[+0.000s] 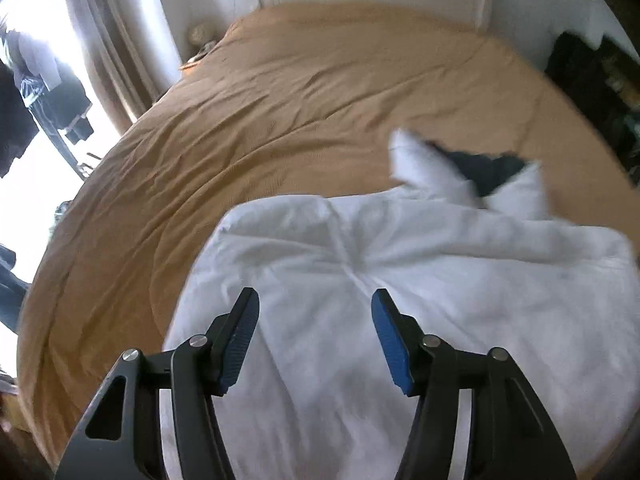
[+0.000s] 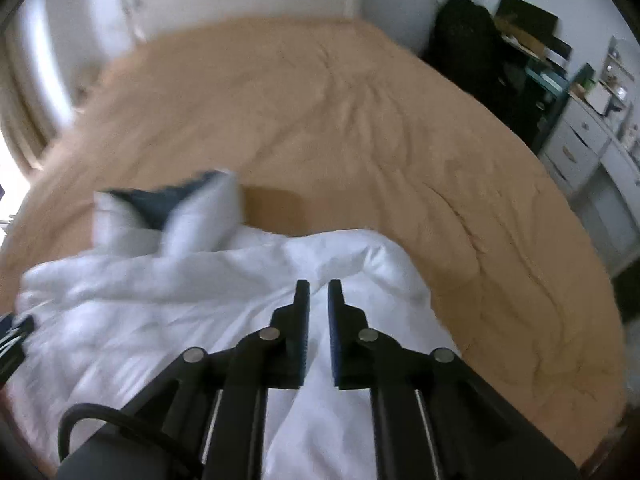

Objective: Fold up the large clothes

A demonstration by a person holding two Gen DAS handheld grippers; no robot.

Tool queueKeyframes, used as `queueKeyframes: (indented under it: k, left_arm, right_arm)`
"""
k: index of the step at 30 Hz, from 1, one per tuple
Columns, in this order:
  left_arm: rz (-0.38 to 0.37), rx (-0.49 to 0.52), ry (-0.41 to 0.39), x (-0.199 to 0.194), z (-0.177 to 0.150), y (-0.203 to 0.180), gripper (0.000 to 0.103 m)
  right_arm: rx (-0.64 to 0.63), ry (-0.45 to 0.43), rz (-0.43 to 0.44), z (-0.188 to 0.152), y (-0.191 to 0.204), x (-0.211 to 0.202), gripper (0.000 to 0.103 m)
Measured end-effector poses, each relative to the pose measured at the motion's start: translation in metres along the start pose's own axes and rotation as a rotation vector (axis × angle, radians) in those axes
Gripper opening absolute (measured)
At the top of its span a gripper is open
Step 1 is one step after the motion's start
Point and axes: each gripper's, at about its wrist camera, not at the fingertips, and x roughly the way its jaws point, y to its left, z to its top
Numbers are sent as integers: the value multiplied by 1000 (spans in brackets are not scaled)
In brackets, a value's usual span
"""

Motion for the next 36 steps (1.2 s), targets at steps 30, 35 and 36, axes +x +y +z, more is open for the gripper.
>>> queueKeyframes:
  k: [30, 35, 36]
  left_arm:
    - [59, -39, -102, 43, -113, 40, 83]
    - [46, -93, -117, 15, -103, 43, 59]
    - [16, -100, -151, 2, -103, 37, 59]
  right_arm:
    - [-24, 10, 9, -121, -74, 36, 6]
    - [25, -57, -14, -123, -71, 11, 9]
    - [25, -112, 29, -125, -62, -7, 9]
